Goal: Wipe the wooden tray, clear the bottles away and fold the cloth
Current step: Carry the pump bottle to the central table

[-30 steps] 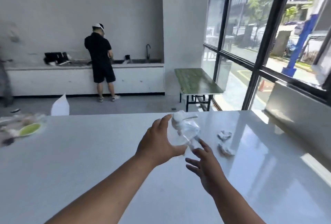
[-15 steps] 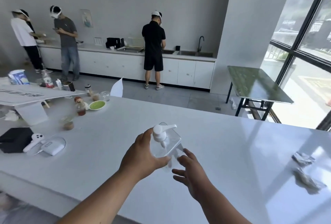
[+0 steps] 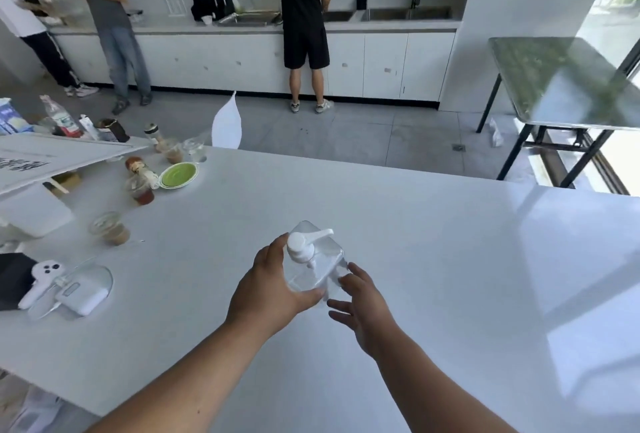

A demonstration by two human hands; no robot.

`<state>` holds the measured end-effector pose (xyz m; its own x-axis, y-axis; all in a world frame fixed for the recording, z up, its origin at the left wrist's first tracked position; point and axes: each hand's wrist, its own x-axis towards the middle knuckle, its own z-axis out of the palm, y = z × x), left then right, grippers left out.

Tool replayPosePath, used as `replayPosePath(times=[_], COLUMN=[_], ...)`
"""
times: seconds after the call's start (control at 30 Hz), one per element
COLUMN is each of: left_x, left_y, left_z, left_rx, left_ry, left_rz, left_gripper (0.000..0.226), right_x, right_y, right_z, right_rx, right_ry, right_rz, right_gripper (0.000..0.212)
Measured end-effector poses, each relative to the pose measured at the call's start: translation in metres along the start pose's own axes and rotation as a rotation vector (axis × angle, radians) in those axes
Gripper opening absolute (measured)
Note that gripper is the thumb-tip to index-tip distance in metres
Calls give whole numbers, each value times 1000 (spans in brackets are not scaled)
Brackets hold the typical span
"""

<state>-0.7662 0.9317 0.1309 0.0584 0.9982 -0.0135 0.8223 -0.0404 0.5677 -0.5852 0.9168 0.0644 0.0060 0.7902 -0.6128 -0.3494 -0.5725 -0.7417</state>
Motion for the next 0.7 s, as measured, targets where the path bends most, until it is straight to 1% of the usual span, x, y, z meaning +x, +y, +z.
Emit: replayPosePath(times=[0.13,0.23,0.3,0.37,0.43,0.47,0.53,0.6,0.7], left_x=[49,67,71,71,72,74,77,80,75], left_y=[-15,-30,-39,-45,-45,-42,-30,-10,31], left_z=[33,53,57,49,30,18,-10,-38,-60], left_rx=[-2,22,19,16,-7,-22,-29,-3,31], left_ry=[-60,-204,-304,-349,-339,-310,-243,-201,-220], left_rz=[-42,-113,-142,-123,-86,-59,22,135,329], left_gripper=[108,109,118,130,137,136,126,109,92], right_x=[50,64,62,54,41,33,9,-25,-91], right_y=[-1,8,15,15,7,-1,-20,-41,-57], right_z=[-2,-3,-4,-5,-5,-6,-8,-13,-23], right_rx=[14,-24,-47,-57,-102,-146,-254,-346,-474], right_ry=[33,30,26,47,106,151,274,419,647], right_rz=[36,114,149,134,80,35,-86,-220,-390], right_gripper=[58,66,74,75,72,71,66,62,63])
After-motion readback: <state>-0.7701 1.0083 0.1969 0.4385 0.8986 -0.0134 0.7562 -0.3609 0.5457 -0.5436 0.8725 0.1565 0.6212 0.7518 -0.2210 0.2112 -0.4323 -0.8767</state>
